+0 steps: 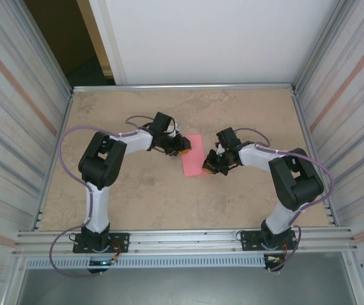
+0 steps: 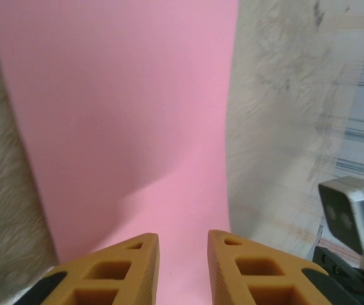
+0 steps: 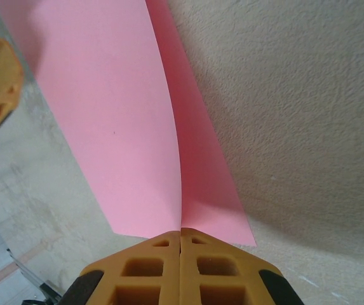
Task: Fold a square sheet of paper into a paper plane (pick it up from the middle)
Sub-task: Fold the triangle a second time at the center of the table.
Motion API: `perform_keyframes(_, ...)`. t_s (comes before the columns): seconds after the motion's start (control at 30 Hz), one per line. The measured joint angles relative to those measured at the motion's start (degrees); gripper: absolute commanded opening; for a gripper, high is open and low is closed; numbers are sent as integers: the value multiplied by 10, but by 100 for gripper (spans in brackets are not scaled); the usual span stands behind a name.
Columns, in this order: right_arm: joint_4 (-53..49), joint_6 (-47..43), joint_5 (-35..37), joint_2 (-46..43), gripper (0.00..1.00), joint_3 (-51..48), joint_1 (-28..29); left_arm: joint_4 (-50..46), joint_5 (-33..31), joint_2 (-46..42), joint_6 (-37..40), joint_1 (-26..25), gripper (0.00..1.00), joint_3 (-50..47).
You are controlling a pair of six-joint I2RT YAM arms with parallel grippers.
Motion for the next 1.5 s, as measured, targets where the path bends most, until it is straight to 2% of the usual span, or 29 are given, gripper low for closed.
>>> perform_keyframes(0.47,5,-13,-16,10,0,44,21,-67,-38,45,34,2,19,47)
perform_keyframes(0.8,49,-10,-30,80,0,94,36,-70,-38,45,36,2,15,47)
perform_keyframes(1.03,92,10,-28,107,0,112,39,-102,-36,45,55,7,15,67)
perform_keyframes(1.5,99,15,-19,129,0,119,47,-121,-38,47,83,36,15,88)
